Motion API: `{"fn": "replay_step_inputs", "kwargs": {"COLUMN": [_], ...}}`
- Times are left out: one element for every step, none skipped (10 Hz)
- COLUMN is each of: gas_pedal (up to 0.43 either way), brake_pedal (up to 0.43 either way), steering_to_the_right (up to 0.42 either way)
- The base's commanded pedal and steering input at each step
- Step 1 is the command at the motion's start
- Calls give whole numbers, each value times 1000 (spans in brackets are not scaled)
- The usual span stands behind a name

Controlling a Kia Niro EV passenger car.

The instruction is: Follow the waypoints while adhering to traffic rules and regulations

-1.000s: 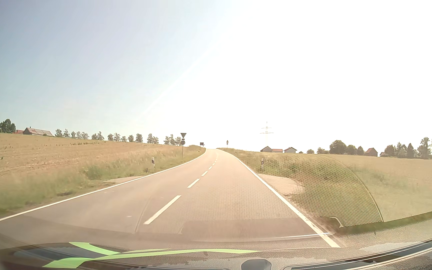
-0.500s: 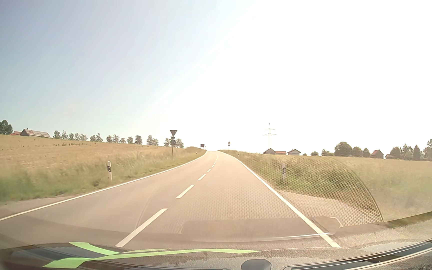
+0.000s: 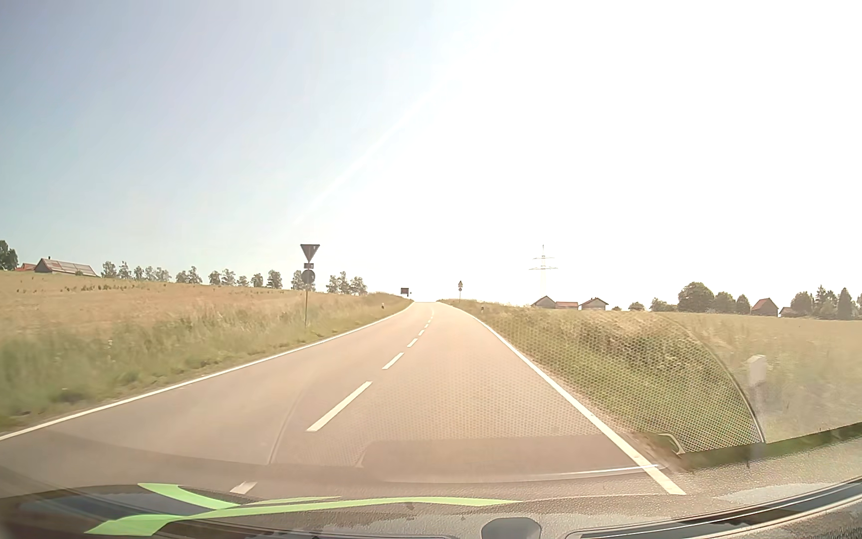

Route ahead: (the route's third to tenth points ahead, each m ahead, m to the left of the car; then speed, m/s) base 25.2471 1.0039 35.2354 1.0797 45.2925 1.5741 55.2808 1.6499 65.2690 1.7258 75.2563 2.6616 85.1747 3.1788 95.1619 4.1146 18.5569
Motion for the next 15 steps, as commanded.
{"fn": "replay_step_inputs", "kwargs": {"gas_pedal": [421, 421, 421, 421, 421, 409, 378, 370, 370, 378, 398, 429, 449, 461, 469], "brake_pedal": [0, 0, 0, 0, 0, 0, 0, 0, 0, 0, 0, 0, 0, 0, 0], "steering_to_the_right": [-6, -6, -6, -6, -6, -6, -6, -6, -6, -6, -6, -6, -6, -6, -6]}}
